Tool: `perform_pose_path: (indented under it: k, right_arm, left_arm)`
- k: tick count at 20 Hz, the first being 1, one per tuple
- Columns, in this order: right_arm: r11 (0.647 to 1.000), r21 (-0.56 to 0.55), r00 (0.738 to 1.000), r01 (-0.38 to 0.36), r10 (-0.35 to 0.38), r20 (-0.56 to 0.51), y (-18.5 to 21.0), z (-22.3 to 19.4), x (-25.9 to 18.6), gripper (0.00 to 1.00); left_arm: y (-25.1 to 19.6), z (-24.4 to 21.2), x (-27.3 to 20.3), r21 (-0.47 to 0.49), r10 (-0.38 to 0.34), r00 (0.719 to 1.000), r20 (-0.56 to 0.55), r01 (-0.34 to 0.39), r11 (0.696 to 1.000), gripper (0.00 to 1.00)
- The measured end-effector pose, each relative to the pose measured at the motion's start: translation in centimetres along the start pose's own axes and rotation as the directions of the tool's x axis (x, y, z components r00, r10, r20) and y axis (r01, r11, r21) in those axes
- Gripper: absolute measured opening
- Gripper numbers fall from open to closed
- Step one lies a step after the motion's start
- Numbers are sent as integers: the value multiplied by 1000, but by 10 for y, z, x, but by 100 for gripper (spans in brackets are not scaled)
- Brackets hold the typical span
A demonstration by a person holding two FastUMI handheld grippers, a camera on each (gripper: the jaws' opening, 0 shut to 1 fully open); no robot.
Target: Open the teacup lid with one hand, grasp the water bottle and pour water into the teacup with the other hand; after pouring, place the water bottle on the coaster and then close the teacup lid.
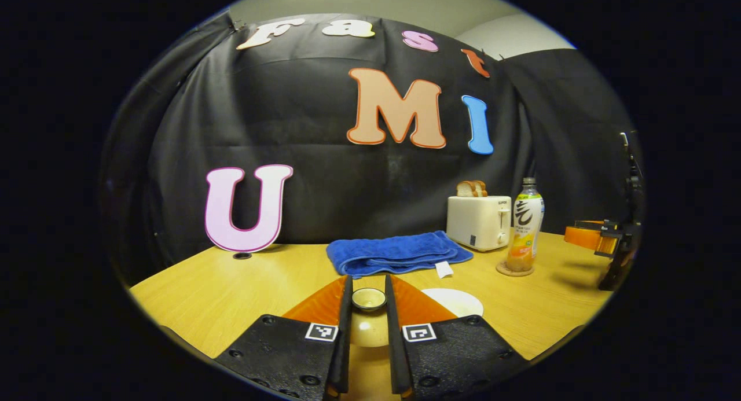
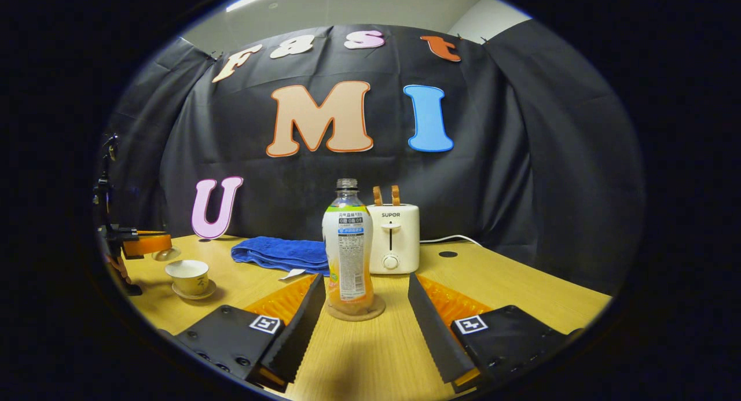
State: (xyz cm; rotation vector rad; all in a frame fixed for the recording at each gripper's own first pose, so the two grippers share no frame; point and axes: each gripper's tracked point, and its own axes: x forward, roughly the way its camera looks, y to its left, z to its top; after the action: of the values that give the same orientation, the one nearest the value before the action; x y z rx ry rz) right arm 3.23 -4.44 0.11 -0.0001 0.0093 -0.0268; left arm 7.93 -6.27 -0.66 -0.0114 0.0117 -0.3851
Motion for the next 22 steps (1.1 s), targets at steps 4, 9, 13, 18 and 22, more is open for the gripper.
perform_pose_path:
  k: [4,9,13,18,22]
  right_arm:
    - [1000,1,1000,9,-9,3,2,-1,-5,92]
    - [1000,1,1000,10,-10,1,4,-1,-6,92]
    - [1000,2,1000,6,-6,-1,6,-2,-6,92]
    - [1000,2,1000,6,-6,-1,7,-2,-6,92]
    - [1000,3,1000,6,-6,-2,7,-3,-6,93]
  left_arm:
    - [-32,1,11,1,-107,994,0,107,994,26]
    - [-56,-7,18,29,-209,977,-50,210,977,26]
    - [-62,-12,19,48,-239,967,-91,244,969,25]
    - [-66,-13,20,50,-261,960,-98,267,962,26]
    - [-64,-16,20,60,-247,961,-122,256,965,28]
